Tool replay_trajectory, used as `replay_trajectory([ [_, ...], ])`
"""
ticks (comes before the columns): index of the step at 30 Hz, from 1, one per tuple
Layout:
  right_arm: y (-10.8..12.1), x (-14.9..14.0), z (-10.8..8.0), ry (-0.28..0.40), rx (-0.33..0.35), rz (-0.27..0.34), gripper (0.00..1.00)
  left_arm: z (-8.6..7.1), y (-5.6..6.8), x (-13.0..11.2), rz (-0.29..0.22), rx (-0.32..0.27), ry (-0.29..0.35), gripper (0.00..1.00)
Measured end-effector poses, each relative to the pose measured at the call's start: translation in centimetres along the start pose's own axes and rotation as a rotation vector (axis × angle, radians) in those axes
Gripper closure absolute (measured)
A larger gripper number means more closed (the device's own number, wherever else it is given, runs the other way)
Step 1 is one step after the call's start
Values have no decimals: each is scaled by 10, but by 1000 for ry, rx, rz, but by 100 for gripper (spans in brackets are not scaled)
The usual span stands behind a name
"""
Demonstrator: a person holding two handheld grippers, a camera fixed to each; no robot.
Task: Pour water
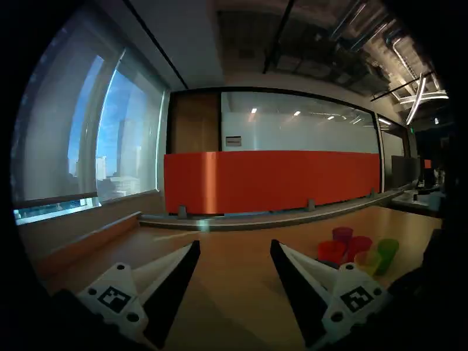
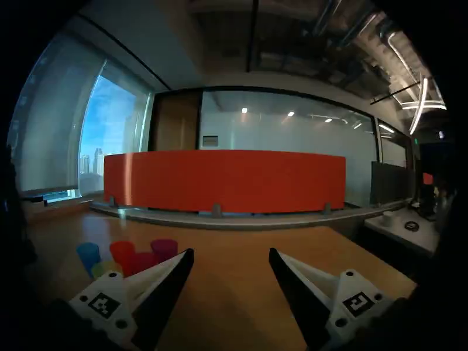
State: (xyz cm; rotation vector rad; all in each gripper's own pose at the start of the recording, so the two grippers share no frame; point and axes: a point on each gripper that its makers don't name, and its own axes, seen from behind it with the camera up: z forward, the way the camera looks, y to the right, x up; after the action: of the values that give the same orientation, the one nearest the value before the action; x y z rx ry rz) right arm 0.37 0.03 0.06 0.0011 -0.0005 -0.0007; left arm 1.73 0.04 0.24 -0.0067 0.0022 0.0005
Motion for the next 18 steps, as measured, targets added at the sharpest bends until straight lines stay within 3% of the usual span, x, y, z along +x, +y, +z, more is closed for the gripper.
replay_trajectory([
  [8,-3,41,5,-4,31,-17,1,10,0,34,17,-7,-17,11],
  [18,-12,86,6,-6,58,-31,1,25,9,88,14,-57,-30,11],
])
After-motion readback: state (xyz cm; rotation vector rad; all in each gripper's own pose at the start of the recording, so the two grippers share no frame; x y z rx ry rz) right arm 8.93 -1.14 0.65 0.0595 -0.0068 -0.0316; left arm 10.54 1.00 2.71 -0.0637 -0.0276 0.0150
